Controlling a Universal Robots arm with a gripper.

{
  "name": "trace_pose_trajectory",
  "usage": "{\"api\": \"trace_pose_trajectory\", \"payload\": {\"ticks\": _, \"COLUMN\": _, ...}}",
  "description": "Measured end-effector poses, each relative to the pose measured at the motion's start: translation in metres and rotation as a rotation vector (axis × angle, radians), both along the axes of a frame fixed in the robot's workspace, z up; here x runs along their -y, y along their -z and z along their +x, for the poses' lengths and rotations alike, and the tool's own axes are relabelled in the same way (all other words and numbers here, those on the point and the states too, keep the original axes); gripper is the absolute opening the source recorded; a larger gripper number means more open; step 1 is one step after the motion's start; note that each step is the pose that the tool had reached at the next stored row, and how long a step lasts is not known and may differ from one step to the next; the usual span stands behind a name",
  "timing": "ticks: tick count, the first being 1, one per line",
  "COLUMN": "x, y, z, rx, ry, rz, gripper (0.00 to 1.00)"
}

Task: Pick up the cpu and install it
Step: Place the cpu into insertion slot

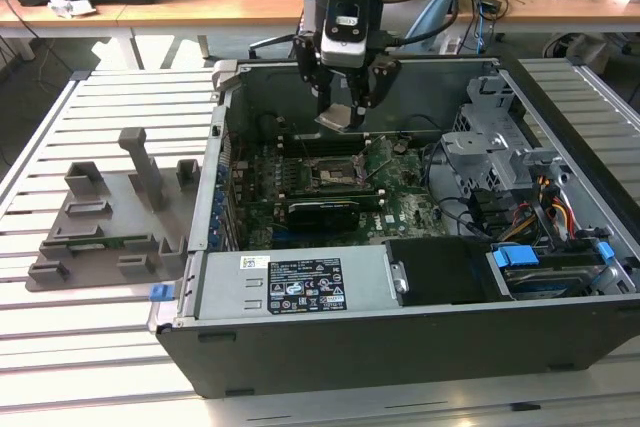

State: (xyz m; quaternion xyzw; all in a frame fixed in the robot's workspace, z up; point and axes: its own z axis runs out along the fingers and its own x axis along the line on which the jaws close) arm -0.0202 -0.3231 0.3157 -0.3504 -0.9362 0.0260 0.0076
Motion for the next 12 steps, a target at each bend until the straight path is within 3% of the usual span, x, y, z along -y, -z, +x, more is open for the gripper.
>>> {"api": "trace_pose_trajectory", "payload": {"ticks": 12, "x": 0.0000, "y": 0.0000, "z": 0.0000, "rx": -0.0001, "ry": 0.210, "rz": -0.0009, "gripper": 0.55}}
